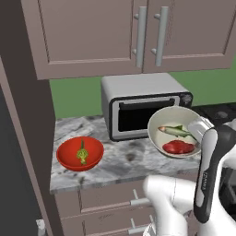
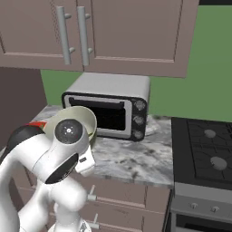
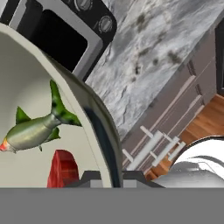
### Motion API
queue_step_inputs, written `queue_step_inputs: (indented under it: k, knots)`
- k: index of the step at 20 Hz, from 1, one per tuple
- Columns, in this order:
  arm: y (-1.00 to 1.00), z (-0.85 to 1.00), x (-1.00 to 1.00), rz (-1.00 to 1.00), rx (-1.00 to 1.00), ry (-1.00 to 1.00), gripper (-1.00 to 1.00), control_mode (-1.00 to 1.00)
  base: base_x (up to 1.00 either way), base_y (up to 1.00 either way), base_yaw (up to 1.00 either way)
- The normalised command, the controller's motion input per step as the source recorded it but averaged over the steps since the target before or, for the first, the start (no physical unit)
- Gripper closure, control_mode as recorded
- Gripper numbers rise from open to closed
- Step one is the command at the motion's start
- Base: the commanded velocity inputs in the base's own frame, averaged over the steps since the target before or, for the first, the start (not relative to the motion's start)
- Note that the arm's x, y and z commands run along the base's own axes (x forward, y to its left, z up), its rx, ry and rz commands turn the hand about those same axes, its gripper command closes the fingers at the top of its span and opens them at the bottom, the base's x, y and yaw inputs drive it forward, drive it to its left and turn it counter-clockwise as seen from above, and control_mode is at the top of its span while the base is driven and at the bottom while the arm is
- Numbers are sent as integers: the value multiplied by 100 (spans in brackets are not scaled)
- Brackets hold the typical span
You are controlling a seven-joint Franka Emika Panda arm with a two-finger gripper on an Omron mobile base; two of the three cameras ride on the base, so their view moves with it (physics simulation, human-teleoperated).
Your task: Place the bowl with the broccoli and lemon wedge on the top shelf of the fridge. Place the bowl with the fish and steak on the second highest shelf of the fridge.
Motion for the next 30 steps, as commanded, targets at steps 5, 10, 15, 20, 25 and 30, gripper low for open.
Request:
queue_step_inputs:
  k: [5, 10, 15, 20, 25, 30]
  knots:
    - [0, 0, 0, 0, 0, 0, 100, 100, -30, -56, 59]
    - [0, 0, 0, 0, 0, 0, 100, 100, -77, -70, 73]
    - [0, 0, 0, 0, 0, 0, 100, 100, -33, -14, 97]
    - [0, 0, 0, 0, 0, 0, 100, 100, -15, 32, 99]
    - [0, 0, 0, 0, 0, 0, 100, 100, -11, 93, 79]
    - [0, 0, 0, 0, 0, 0, 100, 100, 26, 100, 45]
